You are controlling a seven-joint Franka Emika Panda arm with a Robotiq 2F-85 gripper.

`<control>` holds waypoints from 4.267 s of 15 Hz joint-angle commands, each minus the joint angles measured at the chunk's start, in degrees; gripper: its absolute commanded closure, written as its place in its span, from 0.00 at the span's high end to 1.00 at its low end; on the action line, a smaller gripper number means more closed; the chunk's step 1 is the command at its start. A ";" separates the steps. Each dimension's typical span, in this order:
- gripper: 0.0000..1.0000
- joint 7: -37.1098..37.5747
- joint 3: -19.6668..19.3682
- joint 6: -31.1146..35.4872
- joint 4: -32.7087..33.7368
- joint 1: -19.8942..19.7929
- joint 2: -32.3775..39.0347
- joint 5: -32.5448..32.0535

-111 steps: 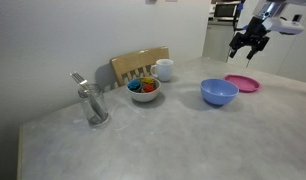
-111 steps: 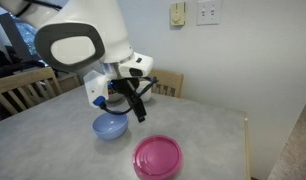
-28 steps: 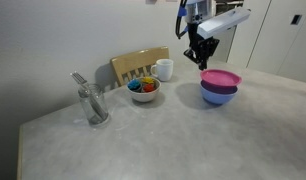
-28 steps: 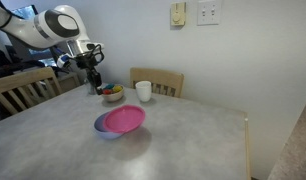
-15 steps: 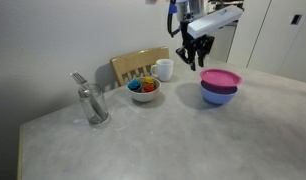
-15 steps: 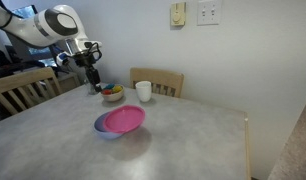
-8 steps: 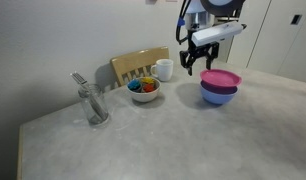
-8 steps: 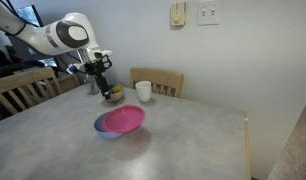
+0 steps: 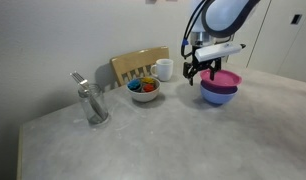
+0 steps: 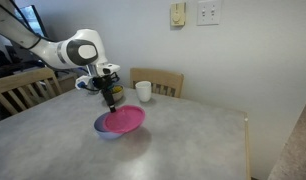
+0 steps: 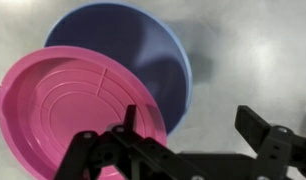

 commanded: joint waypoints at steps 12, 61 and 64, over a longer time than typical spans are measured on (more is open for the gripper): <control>0.42 -3.04 -1.78 3.11 -2.17 -1.27 -0.39 1.93; 1.00 -5.38 1.65 -10.78 -8.35 -1.34 -19.30 7.04; 1.00 -7.58 2.22 -11.32 -9.52 -1.84 -21.18 8.68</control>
